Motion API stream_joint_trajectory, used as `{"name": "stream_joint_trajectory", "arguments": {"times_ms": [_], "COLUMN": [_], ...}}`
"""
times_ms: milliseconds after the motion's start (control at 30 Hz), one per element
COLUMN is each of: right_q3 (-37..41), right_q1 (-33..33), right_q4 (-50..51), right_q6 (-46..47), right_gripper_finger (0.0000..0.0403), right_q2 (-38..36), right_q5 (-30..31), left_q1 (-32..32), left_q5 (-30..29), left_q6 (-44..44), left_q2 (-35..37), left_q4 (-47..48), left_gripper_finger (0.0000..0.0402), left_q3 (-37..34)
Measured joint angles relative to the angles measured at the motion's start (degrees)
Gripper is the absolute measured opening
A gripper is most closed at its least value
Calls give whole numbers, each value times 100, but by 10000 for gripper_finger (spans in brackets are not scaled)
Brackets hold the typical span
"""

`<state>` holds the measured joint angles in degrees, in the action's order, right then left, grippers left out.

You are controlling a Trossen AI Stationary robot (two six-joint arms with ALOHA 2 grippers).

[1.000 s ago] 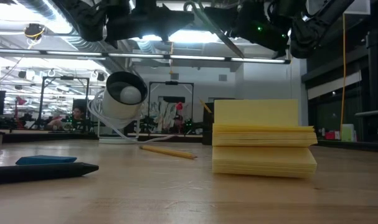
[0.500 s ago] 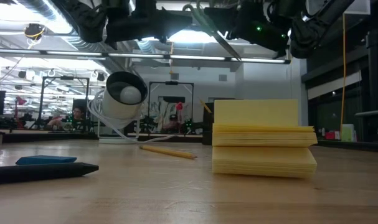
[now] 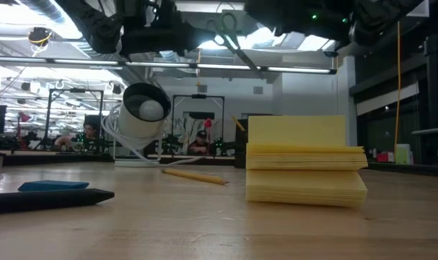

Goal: Pick and place office supplies into organizer
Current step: Put the green scissors into the desk organizer

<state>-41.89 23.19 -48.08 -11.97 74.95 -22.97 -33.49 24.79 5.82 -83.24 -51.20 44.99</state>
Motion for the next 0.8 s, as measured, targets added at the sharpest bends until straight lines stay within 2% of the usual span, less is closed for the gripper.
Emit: {"name": "stream_joint_trajectory", "arguments": {"times_ms": [167, 300, 400, 567, 800], "right_q3": [0, 0, 0, 0, 0], "right_q1": [-177, -372, -500, -695, -1082], "right_q4": [1178, 1830, 2059, 2441, 3108], "right_q6": [119, -23, -77, -32, 80], "right_gripper_finger": [156, 82, 19, 9, 4], "right_q2": [-455, -576, -574, -574, -574], "right_q5": [-1, -6, -6, -8, -12], "left_q1": [-79, -76, -75, -35, -63], "left_q5": [38, 44, 47, 22, 7], "left_q6": [-66, -63, -47, 407, 626], "left_q2": [0, -86, -291, -874, -1516], "left_q4": [14, 137, 736, 1937, 2548], "left_gripper_finger": [26, 26, 26, 26, 26], "left_q3": [8, 119, 547, 1498, 2278]}}
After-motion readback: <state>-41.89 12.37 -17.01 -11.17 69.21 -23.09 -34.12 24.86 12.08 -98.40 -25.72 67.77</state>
